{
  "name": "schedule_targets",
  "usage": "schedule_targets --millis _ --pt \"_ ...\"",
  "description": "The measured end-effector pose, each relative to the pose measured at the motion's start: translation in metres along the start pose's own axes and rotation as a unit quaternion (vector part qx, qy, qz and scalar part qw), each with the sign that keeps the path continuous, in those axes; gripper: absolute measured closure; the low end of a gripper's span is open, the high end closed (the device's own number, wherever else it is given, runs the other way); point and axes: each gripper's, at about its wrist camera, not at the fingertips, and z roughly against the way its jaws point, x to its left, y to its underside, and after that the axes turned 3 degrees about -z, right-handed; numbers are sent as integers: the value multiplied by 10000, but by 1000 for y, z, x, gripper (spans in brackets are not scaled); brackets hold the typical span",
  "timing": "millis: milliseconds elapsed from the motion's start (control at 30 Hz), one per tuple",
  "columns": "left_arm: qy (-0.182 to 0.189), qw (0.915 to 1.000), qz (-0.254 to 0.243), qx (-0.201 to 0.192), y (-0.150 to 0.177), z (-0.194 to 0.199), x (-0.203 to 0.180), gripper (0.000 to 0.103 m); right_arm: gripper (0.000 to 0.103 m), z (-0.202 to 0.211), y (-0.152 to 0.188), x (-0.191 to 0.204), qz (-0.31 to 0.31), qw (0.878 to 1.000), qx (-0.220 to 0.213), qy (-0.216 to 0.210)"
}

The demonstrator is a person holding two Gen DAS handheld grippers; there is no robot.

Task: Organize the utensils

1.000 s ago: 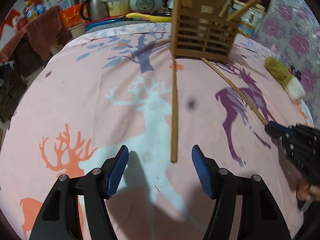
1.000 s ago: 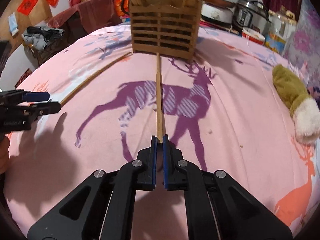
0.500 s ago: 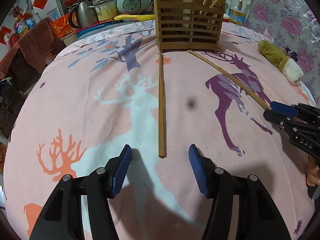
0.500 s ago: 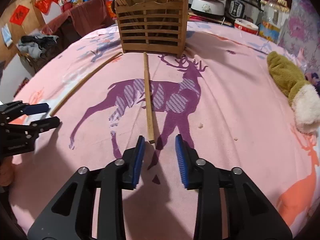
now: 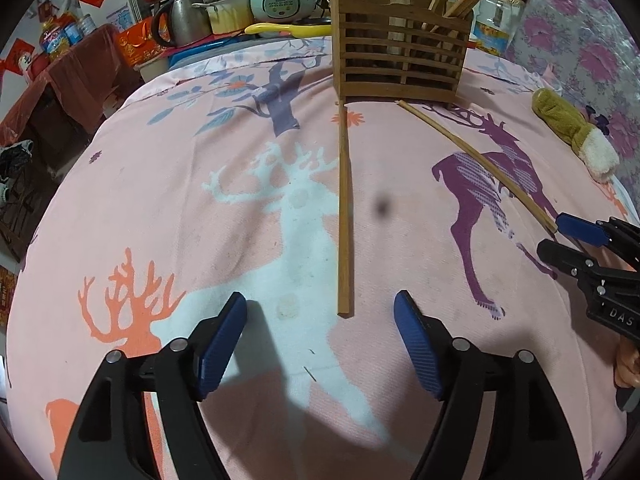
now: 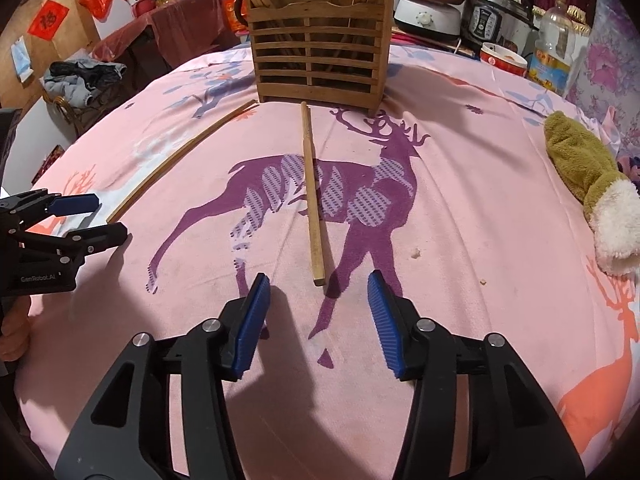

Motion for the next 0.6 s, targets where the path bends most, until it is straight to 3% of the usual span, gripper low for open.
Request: schedule_targets --millis 233,333,367,433,600 --pt "120 9990 -394 -149 4 7 -18 64 72 1 0 0 43 10000 -39 72" --pt "161 9984 -519 -179 5 8 -23 74 86 2 0 4 169 9998 -53 80" --pt "206 9982 -531 -178 5 8 -24 79 97 2 0 6 208 9997 -60 82" --pt "314 9978 -559 -174 6 9 -24 93 97 5 1 11 310 9993 -134 163" --pt "318 9975 -594 -217 6 11 -26 97 97 19 4 19 493 9966 -519 403"
